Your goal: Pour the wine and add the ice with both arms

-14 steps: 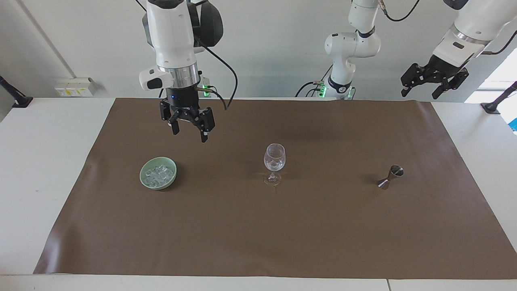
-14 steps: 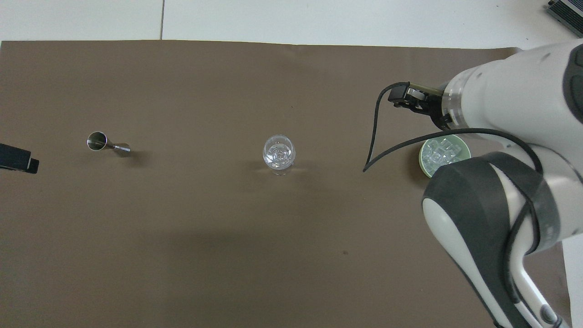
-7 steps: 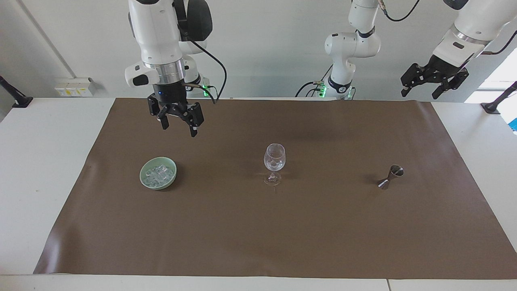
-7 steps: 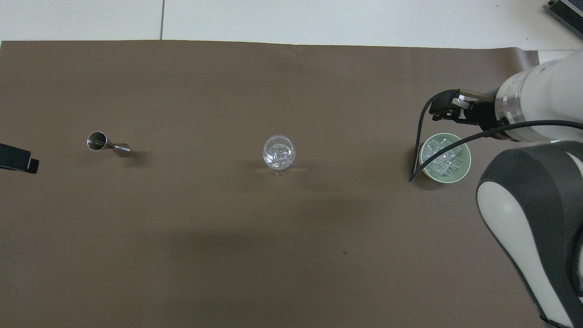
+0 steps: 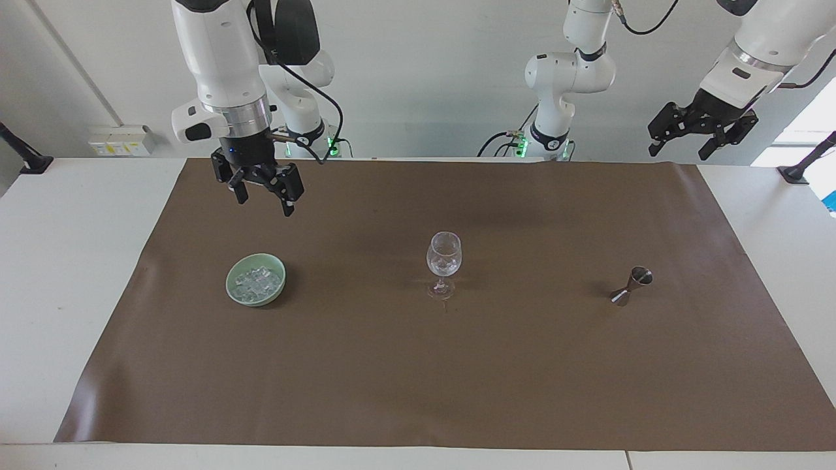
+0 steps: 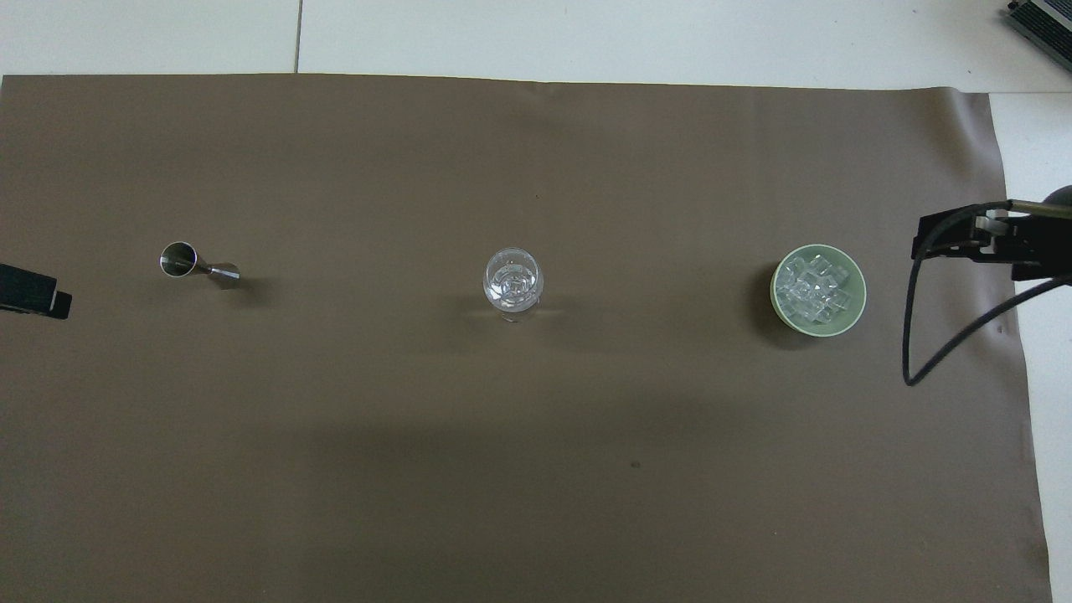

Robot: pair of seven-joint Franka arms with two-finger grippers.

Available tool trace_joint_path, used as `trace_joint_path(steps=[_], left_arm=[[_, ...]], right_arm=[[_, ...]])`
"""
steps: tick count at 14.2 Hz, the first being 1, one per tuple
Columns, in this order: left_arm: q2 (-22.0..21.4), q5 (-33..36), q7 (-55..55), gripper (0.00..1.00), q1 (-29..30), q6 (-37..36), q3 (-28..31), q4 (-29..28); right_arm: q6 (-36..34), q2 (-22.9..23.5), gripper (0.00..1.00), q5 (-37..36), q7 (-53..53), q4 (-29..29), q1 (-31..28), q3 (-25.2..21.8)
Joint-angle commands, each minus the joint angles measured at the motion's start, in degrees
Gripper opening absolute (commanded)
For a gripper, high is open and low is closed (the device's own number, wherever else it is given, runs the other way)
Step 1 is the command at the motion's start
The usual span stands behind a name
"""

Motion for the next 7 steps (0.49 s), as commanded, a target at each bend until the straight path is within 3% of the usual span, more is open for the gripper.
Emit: trace_joint_path(steps=[1,4,6,7], left_arm=[[-1.7,1.0,0.6,1.0,-0.2,0.9,0.2,-2.0],[-1.7,1.0,0.6,1.0,-0.3,0.9,0.2,-2.0],[-1.7,1.1,0.6,1.0,-0.2,0.9,0.2,-2.0],[-1.7,1.1,0.6,1.0,-0.2,0.9,0.2,-2.0]], right_arm=[[-3.1,-2.4,1.0,1.5,-4.6,-0.3,1.0,-2.7],[-3.0,-3.9,1.0,1.5,-4.4,-3.6,0.2,-2.5],[4.1,-7.1,1.0,1.6,-3.9,-10.3,0.4,-2.4],[5.0,-7.3,1.0,1.6,-4.1,-10.8,0.7,-2.4]])
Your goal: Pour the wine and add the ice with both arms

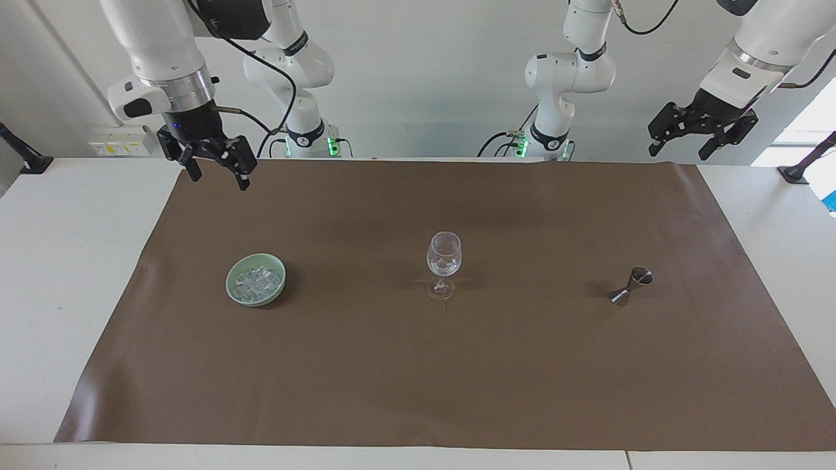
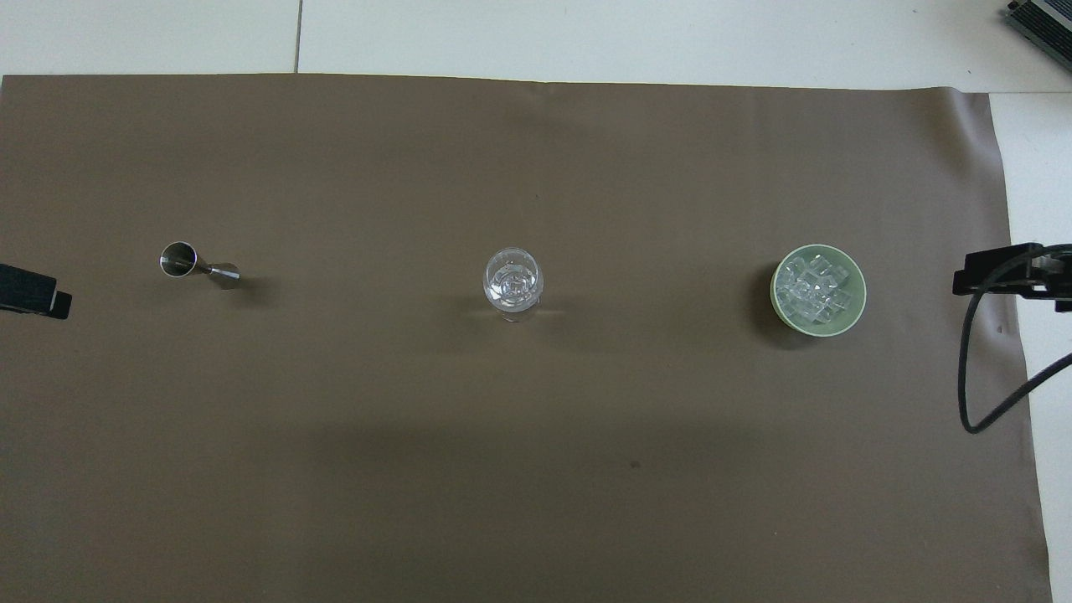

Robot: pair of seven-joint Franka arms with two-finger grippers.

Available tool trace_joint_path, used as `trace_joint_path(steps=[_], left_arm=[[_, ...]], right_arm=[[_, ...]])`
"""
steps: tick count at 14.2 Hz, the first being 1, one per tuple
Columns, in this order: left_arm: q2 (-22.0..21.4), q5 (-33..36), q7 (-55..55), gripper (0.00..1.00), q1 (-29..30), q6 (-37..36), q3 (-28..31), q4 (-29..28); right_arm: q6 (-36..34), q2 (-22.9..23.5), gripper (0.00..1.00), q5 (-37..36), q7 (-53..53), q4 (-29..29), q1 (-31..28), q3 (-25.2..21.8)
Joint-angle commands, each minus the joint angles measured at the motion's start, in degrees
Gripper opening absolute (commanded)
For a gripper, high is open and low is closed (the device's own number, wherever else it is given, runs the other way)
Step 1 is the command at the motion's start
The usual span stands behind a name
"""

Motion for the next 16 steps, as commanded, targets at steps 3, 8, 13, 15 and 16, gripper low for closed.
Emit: trace_joint_path(steps=[3,8,13,15,16], left_arm=[[-1.7,1.0,0.6,1.0,-0.2,0.9,0.2,-2.0],[-1.7,1.1,0.6,1.0,-0.2,0.9,0.2,-2.0],[-1.7,1.0,0.6,1.0,-0.2,0.9,0.2,-2.0],[-1.7,1.0,0.6,1.0,-0.3,0.9,0.2,-2.0],[-1.7,1.0,0.6,1.0,-0.2,0.9,0.2,-2.0]], right_arm=[[0.6,-0.4,1.0,1.2,-0.7,0.6,0.3,0.5],[-7.5,2.4,1.0,1.2,-0.7,7.8,0.3,1.0],[-9.4,3.3,1.0,2.3,-0.7,7.4,0.4,1.0],[-8.5,2.1,1.0,2.4,-0.4,5.0,0.4,1.1],[-7.9,2.0,1.0,2.4,-0.4,4.7,0.4,1.1]])
